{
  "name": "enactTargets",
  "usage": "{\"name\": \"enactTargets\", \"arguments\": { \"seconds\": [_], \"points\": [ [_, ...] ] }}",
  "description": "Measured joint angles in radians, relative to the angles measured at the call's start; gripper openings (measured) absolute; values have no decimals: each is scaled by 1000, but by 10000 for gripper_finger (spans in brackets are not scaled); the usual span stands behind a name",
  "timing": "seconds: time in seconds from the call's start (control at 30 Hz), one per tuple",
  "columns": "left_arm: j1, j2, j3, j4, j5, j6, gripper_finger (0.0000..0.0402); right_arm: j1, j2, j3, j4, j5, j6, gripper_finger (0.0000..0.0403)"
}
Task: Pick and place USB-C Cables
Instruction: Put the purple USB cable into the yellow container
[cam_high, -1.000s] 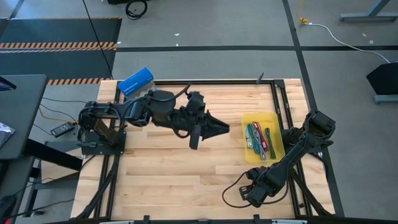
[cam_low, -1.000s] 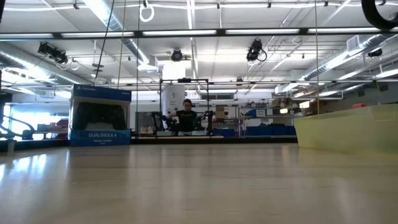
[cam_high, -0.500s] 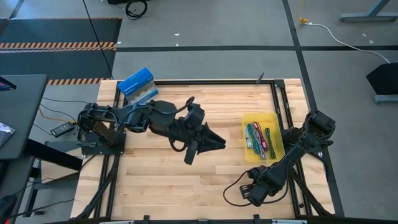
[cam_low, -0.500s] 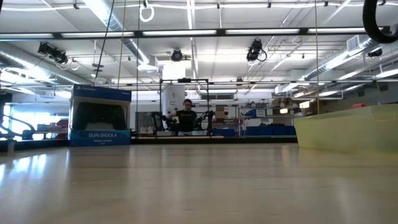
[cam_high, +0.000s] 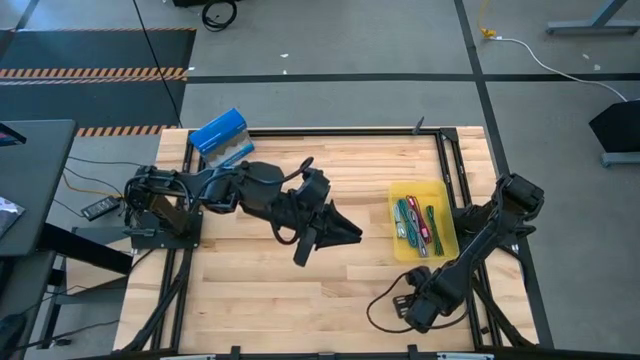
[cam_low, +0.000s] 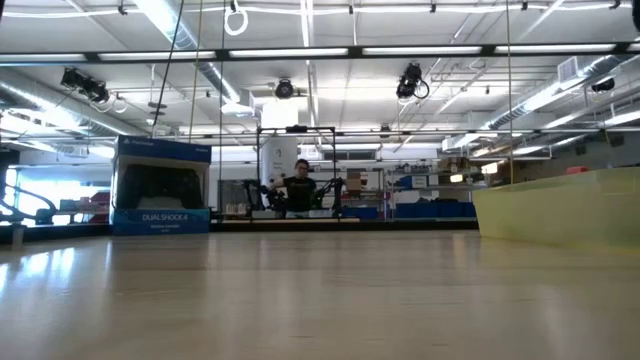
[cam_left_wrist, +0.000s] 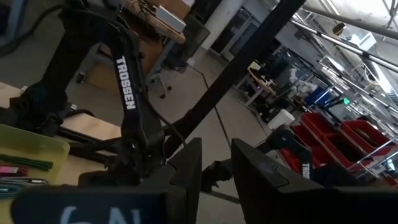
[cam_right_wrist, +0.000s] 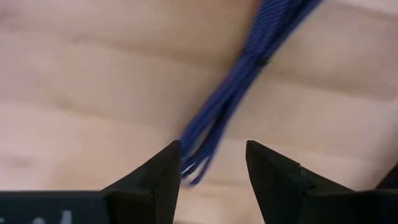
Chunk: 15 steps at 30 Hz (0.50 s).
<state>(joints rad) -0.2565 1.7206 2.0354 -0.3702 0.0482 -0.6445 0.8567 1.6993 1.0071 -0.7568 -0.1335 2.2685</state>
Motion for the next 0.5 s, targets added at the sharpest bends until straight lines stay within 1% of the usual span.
{"name": "enactTargets", "arguments": {
  "seconds": [0.1,0.2,0.27,0.37,0.5],
  "points": [
    [0,0,0,4,-2,0,94,0,0,-52,31,-22,7,185],
    [-1,0,0,5,-1,0,94,-1,0,-104,118,-12,7,185],
    [-1,0,0,5,-1,0,94,-6,0,-116,146,-6,13,185],
    [-4,0,0,5,-2,0,94,-17,0,-116,155,29,16,185],
    [-5,0,0,5,-2,0,94,-27,0,-116,132,44,-2,185]
  ]
}}
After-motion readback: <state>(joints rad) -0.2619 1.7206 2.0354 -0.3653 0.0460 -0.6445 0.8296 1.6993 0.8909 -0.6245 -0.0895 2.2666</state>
